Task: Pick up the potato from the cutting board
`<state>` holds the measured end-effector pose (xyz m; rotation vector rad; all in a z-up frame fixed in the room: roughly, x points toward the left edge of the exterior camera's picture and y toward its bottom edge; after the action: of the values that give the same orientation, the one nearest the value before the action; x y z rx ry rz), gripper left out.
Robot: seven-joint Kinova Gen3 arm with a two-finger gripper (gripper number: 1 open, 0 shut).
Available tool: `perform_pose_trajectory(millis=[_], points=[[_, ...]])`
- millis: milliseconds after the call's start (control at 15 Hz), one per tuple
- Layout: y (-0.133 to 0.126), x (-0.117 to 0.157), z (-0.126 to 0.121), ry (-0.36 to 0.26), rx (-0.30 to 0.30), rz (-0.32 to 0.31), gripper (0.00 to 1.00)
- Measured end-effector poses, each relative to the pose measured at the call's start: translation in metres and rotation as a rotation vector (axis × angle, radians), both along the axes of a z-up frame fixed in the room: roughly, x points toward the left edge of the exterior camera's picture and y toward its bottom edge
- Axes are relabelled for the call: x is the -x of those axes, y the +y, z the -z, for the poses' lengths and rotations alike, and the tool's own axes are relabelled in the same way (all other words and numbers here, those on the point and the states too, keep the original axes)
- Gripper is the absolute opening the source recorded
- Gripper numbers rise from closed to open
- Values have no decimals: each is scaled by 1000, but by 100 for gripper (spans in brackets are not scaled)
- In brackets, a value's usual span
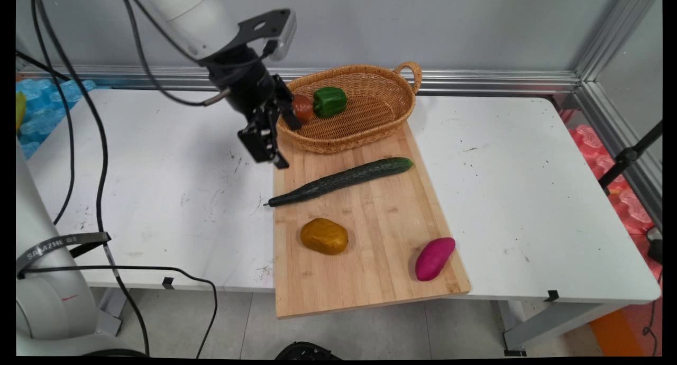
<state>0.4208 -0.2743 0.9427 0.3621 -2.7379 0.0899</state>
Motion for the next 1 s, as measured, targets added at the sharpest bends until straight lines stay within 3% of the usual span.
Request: perform_pose_trajectory(millis=[200, 400, 1000], points=[[15, 10, 9, -1, -17, 48, 100], [21, 23, 27, -3, -26, 58, 100], [22, 61, 108, -21, -64, 105, 100]])
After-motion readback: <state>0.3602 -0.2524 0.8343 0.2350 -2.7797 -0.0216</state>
